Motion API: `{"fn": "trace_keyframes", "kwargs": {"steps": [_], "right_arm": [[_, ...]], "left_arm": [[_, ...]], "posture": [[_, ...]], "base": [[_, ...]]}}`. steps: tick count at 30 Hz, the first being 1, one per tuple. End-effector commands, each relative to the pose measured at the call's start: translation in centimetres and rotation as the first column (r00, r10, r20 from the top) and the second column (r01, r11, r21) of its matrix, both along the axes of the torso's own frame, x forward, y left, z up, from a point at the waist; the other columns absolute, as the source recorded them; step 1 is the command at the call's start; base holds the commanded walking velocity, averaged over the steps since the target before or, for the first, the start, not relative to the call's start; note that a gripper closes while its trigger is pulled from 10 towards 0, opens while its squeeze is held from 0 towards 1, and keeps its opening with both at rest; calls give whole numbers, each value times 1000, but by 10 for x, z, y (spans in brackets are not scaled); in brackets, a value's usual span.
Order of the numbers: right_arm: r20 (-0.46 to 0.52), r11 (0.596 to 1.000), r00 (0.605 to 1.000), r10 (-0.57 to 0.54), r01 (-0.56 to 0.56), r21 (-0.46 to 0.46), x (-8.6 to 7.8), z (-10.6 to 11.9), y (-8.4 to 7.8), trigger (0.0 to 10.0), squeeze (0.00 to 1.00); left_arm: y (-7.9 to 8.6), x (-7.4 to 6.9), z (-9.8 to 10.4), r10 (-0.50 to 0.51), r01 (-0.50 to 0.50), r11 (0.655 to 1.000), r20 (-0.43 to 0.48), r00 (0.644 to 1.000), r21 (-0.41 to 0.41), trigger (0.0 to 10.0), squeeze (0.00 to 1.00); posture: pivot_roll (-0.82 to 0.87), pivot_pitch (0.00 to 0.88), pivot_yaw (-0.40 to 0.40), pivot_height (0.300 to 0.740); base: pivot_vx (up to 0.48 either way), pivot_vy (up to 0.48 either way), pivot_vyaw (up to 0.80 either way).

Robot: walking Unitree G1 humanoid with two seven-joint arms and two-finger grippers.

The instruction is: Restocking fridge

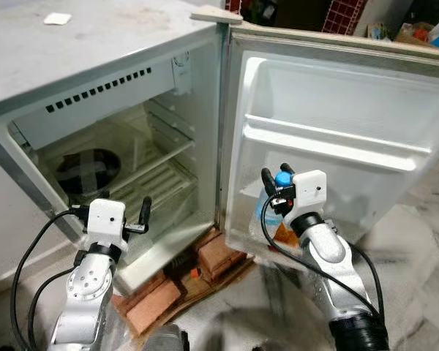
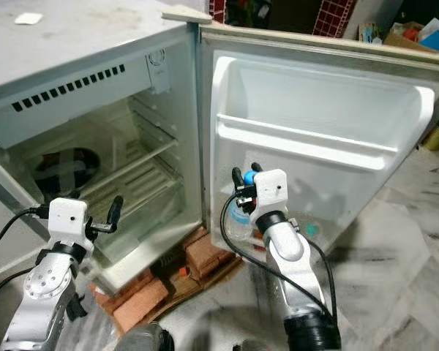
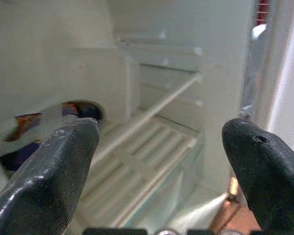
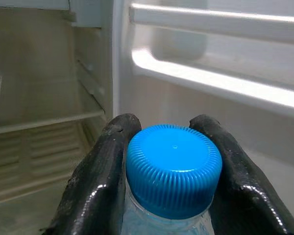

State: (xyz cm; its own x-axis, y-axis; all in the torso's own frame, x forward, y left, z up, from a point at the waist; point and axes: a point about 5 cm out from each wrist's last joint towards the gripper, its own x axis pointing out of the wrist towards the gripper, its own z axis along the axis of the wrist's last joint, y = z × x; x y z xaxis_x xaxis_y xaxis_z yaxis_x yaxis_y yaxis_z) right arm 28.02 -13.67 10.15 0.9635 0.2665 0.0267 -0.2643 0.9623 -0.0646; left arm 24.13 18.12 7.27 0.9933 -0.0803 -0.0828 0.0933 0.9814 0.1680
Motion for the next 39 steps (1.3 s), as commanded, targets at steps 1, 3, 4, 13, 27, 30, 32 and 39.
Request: {"fn": "trace_keyframes", "kwargs": {"steps": [1,3,4,13,27,30,32,39], "right_arm": [[25,999,999,-34,34,-4,2,6,-7,10000,0],[24,999,999,-41,41,-8,2,6,-8,10000,0],[22,999,999,-44,44,-8,2,6,-9,10000,0],[19,999,999,-45,45,-10,2,6,-9,10000,0],[11,999,999,-40,40,-11,2,5,-8,10000,0],[10,999,999,-40,40,-11,2,5,-7,10000,0],[9,999,999,-39,39,-12,2,5,-7,10000,0],[22,1000,999,-28,28,4,3,8,-5,10000,0]], "left_arm": [[-3,0,-1,-10,10,1000,-3,1000,2,10000,0],[-3,0,0,-21,21,1000,0,1000,-3,10000,0],[-4,0,0,-29,29,1000,2,1000,-6,10000,0],[-5,-1,0,-35,35,999,6,999,-12,10000,0],[-5,-1,1,-39,39,999,8,999,-15,10000,0],[-5,-1,1,-39,39,999,8,999,-15,10000,0],[-5,-1,1,-39,39,999,8,999,-17,10000,0],[-4,1,2,-32,32,999,7,999,-9,10000,0]], "posture": [[53,17,-11,740],[53,20,-11,740],[52,21,-10,740],[49,25,-11,740],[49,29,-12,740],[48,32,-10,740],[47,33,-9,740],[47,47,-2,740]], "base": [[0,0,0],[0,0,0],[330,0,0],[391,0,0],[150,0,0],[162,0,0],[0,0,0],[0,0,0]]}}
